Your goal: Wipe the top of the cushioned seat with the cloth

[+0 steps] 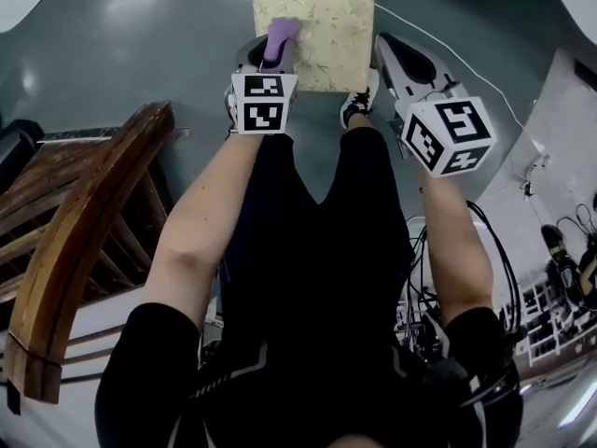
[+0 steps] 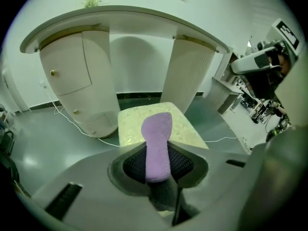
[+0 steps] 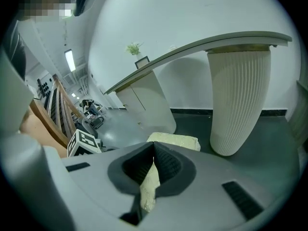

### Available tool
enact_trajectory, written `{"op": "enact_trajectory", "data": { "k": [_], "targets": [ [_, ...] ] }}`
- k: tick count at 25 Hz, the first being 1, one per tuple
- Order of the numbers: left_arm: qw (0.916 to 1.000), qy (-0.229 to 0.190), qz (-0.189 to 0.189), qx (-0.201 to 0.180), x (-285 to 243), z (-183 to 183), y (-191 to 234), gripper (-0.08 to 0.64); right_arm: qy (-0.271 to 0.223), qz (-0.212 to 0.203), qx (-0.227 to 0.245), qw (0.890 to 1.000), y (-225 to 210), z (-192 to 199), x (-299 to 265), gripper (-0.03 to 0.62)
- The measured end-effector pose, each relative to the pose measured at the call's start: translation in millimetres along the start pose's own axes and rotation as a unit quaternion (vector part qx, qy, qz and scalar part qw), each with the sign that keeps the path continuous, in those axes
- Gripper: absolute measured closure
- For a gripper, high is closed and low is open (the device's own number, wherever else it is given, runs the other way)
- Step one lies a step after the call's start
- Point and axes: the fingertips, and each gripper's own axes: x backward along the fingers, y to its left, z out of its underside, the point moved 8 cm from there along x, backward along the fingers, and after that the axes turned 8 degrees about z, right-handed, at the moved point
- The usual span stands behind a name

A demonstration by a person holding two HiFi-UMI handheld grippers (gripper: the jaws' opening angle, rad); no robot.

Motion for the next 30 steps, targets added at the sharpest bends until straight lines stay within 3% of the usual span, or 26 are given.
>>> {"op": "enact_trajectory", "data": {
  "k": [9, 14, 18, 21, 25, 30],
  "targets": [
    [0.9992, -0.017, 0.035, 0.014, -59, -42, -85, 0.468, -0.006, 0.007, -0.005, 1.0, -67, 7, 38, 0.588],
    [0.9989, -0.015, 0.045, 0.005, -94, -58, -111, 0.468, -0.006, 0.019, -0.008, 1.0, -99, 8, 52, 0.588],
    [0.9986, -0.012, 0.051, 0.004, -114, -59, -109, 0.468, -0.004, 0.036, -0.011, 0.999, -107, 9, 53, 0.588],
    [0.9995, 0.011, 0.023, -0.017, -123, -50, -94, 0.468, -0.007, 0.039, -0.029, 0.999, -101, 12, 52, 0.588],
    [0.9985, 0.023, 0.015, -0.048, -122, -45, -80, 0.468, 0.006, 0.029, -0.027, 0.999, -86, 18, 42, 0.588],
    [0.9989, 0.023, 0.013, -0.04, -110, -37, -56, 0.466, 0.0, 0.027, -0.019, 0.999, -63, 9, 30, 0.588]
  ]
}}
